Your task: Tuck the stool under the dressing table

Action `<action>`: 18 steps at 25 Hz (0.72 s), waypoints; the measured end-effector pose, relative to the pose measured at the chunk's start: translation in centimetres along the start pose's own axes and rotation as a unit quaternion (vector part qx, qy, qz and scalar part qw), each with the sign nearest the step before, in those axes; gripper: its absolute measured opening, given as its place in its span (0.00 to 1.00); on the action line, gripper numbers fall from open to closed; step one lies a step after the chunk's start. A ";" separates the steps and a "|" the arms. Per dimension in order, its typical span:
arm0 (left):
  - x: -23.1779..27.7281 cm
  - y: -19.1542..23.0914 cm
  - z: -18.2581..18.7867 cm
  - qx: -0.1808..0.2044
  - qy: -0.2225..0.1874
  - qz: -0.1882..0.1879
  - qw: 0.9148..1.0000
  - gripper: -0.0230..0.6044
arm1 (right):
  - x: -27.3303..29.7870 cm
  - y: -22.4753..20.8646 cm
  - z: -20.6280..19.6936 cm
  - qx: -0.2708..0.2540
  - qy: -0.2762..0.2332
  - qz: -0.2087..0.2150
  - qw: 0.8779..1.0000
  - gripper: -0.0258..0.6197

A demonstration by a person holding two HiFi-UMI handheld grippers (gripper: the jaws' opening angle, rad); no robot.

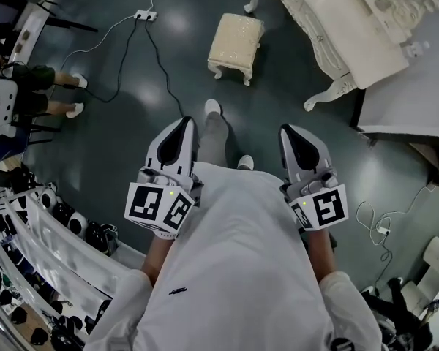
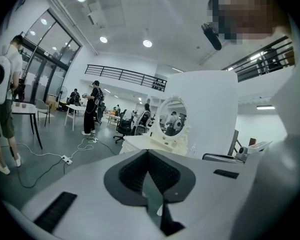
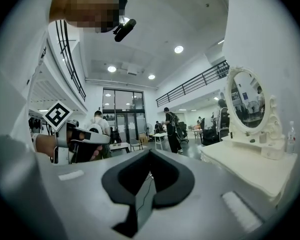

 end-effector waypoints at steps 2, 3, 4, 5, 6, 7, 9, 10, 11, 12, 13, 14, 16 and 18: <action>1.2 0.8 0.1 -0.007 0.001 -0.005 1.000 0.05 | 1.2 -0.5 0.1 -0.005 0.002 -0.002 1.000 0.05; 2.0 1.1 0.2 -0.009 0.002 -0.009 1.000 0.05 | 1.8 -0.9 0.1 -0.007 0.005 -0.004 1.000 0.05; 2.9 1.5 0.4 -0.010 0.003 -0.013 1.000 0.05 | 2.4 -1.3 0.2 -0.009 0.007 -0.007 1.000 0.05; 3.9 1.9 0.6 -0.010 0.005 -0.018 1.000 0.05 | 3.2 -1.8 0.3 -0.010 0.009 -0.010 1.000 0.05; 4.8 2.3 0.9 -0.010 0.006 -0.021 1.000 0.05 | 3.9 -2.3 0.4 -0.010 0.011 -0.013 1.000 0.06; 5.8 2.7 1.2 -0.009 0.007 -0.024 1.000 0.05 | 4.7 -2.8 0.5 -0.010 0.013 -0.016 1.000 0.06; 8.0 3.6 1.9 -0.008 0.007 -0.027 1.000 0.05 | 6.3 -4.0 0.8 -0.009 0.016 -0.020 1.000 0.06; 9.1 4.1 2.4 -0.007 0.008 -0.028 1.000 0.05 | 7.3 -4.8 0.9 -0.008 0.018 -0.020 1.000 0.06; 10.3 4.7 2.9 -0.007 0.010 -0.028 1.000 0.05 | 8.4 -5.6 1.0 -0.008 0.022 -0.020 1.000 0.06; 11.4 5.3 3.5 -0.009 0.012 -0.028 1.000 0.05 | 9.6 -6.3 1.2 -0.008 0.027 -0.019 0.999 0.06; 12.5 5.9 4.1 -0.012 0.013 -0.027 0.999 0.05 | 10.9 -7.0 1.4 -0.008 0.032 -0.017 0.999 0.06; 13.5 6.6 4.7 -0.014 0.015 -0.026 0.999 0.05 | 12.1 -7.6 1.7 -0.009 0.036 -0.015 0.999 0.06; 15.4 8.0 5.8 -0.019 0.021 -0.028 0.999 0.05 | 14.6 -8.6 2.4 -0.010 0.042 -0.013 0.999 0.06; 17.3 9.5 6.6 -0.020 0.029 -0.032 0.999 0.05 | 17.1 -9.6 2.9 -0.012 0.046 -0.012 0.999 0.06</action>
Point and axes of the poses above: the fingertips, and each gripper's own axes: x forward along the fingers, y to its left, z out of its top, the point moved 8 cm from there along -x, backward along the fingers, and after that the axes turned 8 degrees about z, right-handed, at the moved point
